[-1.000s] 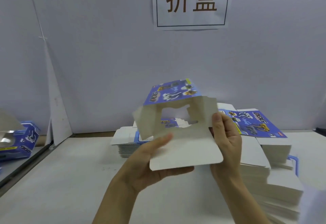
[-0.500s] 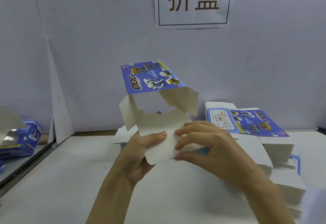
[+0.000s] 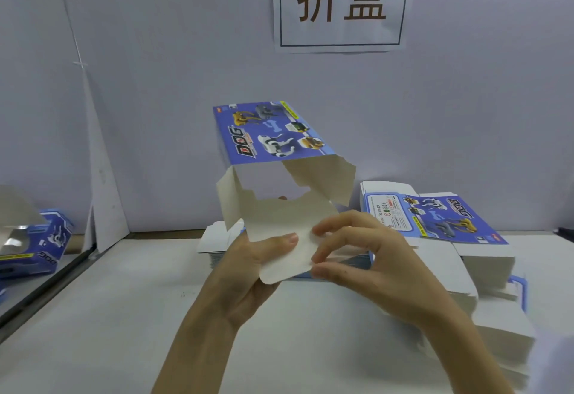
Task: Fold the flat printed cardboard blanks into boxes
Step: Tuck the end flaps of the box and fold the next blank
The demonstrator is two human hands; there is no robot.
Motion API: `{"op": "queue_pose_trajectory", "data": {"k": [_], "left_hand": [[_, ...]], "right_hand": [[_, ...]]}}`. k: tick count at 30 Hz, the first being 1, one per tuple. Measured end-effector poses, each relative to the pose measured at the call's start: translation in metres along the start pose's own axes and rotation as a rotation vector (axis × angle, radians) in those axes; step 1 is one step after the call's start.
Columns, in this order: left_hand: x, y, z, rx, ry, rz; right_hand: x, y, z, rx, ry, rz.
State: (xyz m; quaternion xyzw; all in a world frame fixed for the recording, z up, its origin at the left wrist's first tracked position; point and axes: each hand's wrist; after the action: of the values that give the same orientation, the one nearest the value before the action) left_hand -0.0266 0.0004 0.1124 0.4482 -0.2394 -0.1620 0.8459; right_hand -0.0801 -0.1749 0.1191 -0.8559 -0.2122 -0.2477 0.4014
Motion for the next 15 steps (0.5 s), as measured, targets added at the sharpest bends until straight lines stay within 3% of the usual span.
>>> {"op": "queue_pose_trajectory", "data": {"k": [6,8,12,15], "left_hand": [[0.004,-0.009,0.000,-0.027,0.123,-0.070],[0.004,-0.007,-0.001,-0.028,0.096,-0.051],[0.004,0.004,-0.012,-0.090,0.062,-0.034],[0.002,0.003,-0.011,-0.028,0.039,-0.045]], "right_hand": [[0.007,-0.003,0.015,0.021,0.204,0.038],[0.007,-0.001,0.015,0.036,0.160,0.059],[0.002,0.002,0.004,0.308,-0.039,0.049],[0.003,0.003,0.004,0.370,0.093,0.115]]}}
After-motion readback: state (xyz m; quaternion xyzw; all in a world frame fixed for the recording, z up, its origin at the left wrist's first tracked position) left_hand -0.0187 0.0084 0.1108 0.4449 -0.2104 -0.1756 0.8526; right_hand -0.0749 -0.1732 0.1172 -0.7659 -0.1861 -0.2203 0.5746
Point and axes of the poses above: each hand's wrist, its own x-axis towards the middle knuckle, its own z-axis out of the palm, y = z × x
